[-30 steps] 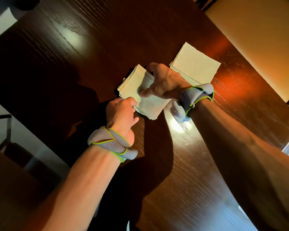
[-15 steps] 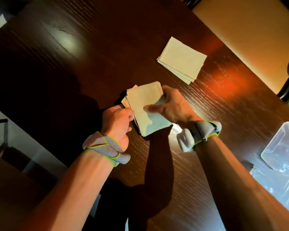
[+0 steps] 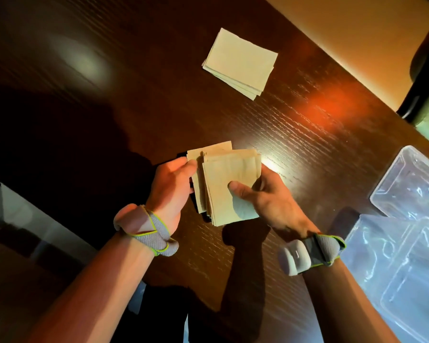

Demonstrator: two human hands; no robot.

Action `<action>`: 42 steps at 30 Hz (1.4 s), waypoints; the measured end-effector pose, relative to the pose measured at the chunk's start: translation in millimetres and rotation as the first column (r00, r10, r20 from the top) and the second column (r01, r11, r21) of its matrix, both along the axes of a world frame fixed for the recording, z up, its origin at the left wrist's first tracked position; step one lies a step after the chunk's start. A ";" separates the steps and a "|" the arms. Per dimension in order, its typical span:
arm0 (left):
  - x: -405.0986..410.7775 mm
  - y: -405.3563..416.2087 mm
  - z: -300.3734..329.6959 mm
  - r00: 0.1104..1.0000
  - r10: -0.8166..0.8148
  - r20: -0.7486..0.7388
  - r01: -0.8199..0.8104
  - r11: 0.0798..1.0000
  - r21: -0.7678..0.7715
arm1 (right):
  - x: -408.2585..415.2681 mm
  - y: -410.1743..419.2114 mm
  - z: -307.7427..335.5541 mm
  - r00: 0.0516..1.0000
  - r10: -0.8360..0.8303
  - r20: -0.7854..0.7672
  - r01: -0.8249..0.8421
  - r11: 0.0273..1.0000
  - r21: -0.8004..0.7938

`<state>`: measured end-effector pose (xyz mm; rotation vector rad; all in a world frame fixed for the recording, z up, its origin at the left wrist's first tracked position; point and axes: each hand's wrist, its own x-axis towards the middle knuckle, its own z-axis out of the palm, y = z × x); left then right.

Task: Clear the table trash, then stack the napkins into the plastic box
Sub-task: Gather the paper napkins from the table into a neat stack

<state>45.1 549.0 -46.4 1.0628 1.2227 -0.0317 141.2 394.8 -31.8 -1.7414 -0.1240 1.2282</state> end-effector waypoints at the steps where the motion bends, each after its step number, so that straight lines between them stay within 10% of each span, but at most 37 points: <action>1: 0.6 -3.5 -0.5 0.999 -0.020 0.026 0.021 1.000 -0.015 | -1.3 -5.8 0.6 1.000 -0.005 -0.020 0.006 1.000 0.024; 24: -6.6 -29.7 -4.1 0.978 -0.098 0.185 0.141 0.961 -0.238 | -15.2 -47.7 26.1 0.961 0.214 -0.176 -0.144 0.929 0.340; 42: -16.5 -37.1 3.4 0.961 -0.130 0.245 0.193 0.947 -0.257 | -26.1 -44.2 12.8 0.996 -0.074 -0.047 0.083 0.968 0.238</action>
